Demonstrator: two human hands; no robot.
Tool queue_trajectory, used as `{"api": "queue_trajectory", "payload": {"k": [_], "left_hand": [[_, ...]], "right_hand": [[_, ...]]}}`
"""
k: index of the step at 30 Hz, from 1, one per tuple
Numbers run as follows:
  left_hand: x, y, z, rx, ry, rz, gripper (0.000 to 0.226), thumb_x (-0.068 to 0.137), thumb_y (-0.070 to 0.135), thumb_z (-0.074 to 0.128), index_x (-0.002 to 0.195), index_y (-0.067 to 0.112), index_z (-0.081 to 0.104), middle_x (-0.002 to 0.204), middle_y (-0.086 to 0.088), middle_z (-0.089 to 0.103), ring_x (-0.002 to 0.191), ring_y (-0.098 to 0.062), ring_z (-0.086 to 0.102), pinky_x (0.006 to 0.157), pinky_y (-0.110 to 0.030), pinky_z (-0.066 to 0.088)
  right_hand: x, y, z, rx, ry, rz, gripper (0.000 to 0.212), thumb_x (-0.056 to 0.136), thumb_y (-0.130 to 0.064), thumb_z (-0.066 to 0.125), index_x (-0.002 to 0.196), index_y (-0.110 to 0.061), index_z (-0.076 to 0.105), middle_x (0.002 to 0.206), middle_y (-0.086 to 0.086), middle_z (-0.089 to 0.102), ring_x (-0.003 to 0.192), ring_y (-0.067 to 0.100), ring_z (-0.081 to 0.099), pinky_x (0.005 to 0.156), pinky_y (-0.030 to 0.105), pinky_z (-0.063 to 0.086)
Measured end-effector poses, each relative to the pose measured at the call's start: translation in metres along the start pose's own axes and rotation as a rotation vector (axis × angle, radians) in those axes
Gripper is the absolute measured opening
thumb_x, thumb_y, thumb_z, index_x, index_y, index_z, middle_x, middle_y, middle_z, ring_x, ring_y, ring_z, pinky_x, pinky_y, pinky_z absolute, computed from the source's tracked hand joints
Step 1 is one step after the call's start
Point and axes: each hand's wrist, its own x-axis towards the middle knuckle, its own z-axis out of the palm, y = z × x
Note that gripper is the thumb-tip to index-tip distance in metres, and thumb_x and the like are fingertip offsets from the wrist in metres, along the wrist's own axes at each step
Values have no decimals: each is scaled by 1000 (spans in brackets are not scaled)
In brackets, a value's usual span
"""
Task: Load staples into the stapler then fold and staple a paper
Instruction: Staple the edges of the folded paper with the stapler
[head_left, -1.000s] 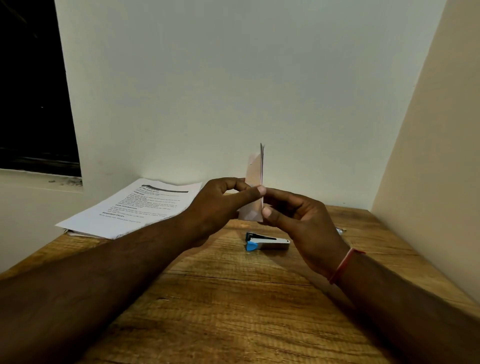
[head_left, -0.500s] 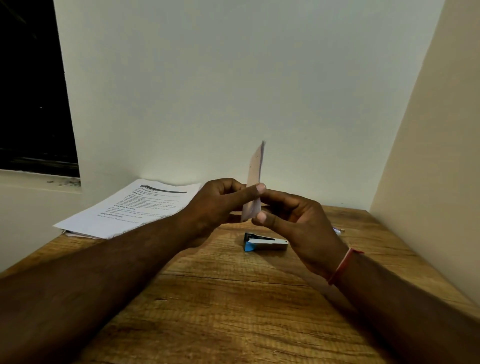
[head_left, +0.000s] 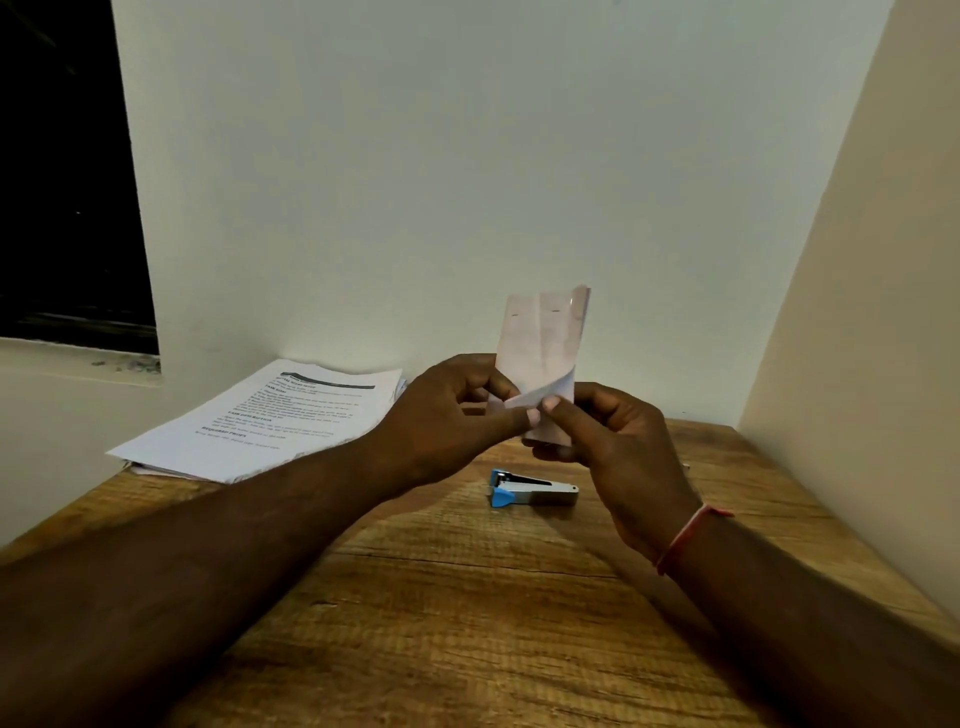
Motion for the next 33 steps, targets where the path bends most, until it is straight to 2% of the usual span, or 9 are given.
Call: {"api": "queue_trajectory", "payload": {"k": [5,8,12,14,17,23,26,30,33], "left_hand": [[-1,1,-2,172,79,76,16,88,42,94,96,31,85,170,11,48,156,-13,49,123,-48,50],[-4,3,1,268,145,84,34,80,61,94,101,39,80,178,16,32,161,-9,39,120,-36,43],[-5,8,6,338,261,180,41,79,69,90,106,40,78,136,18,64,128,-4,61,97,-25,52],[-5,9,7,283,233,191,34,84,59,92,105,36,79,107,18,75,100,-6,72,79,-24,59],[-6,10,10,208,202,180,23,90,46,90,103,30,81,86,14,79,82,-8,77,73,-28,66],[-5,10,8,152,205,154,2,98,34,85,98,33,87,86,16,83,81,-9,80,74,-31,67],[-4,8,9,211,208,133,6,101,34,83,100,33,88,86,18,82,82,-5,78,72,-19,61],[-3,6,9,280,190,140,10,104,31,79,107,31,89,91,17,83,86,0,76,72,-6,51],[-3,5,9,302,184,135,12,104,32,79,112,28,87,93,14,82,82,0,74,70,-7,49]], "right_hand": [[1,1,-2,-8,-30,1,21,109,-31,67,113,-26,87,111,4,87,96,27,86,77,28,68],[0,2,-3,-105,-23,-42,22,109,-38,66,109,-35,88,106,-1,88,98,20,85,78,25,67],[-2,-1,0,-233,-30,-169,17,99,-58,66,101,-64,81,100,-17,86,98,6,83,76,23,67],[-3,0,1,-315,-36,-221,17,103,-57,65,101,-66,79,98,-19,85,97,5,82,77,30,70],[-2,1,2,-431,-24,-250,19,105,-56,63,98,-67,76,98,-22,84,94,6,81,82,45,69],[-1,1,5,-513,-41,-327,14,103,-52,68,108,-62,75,95,-47,74,99,-4,76,81,26,60],[-1,6,4,-593,-52,-367,18,105,-43,70,118,-54,75,90,-52,69,103,-11,73,82,14,53],[-1,7,5,-530,-6,-286,14,105,-49,70,114,-50,81,88,-38,77,98,-8,75,77,11,56],[0,6,6,-375,33,-180,12,103,-45,75,97,-49,85,93,-22,84,93,4,80,80,29,66]]}}
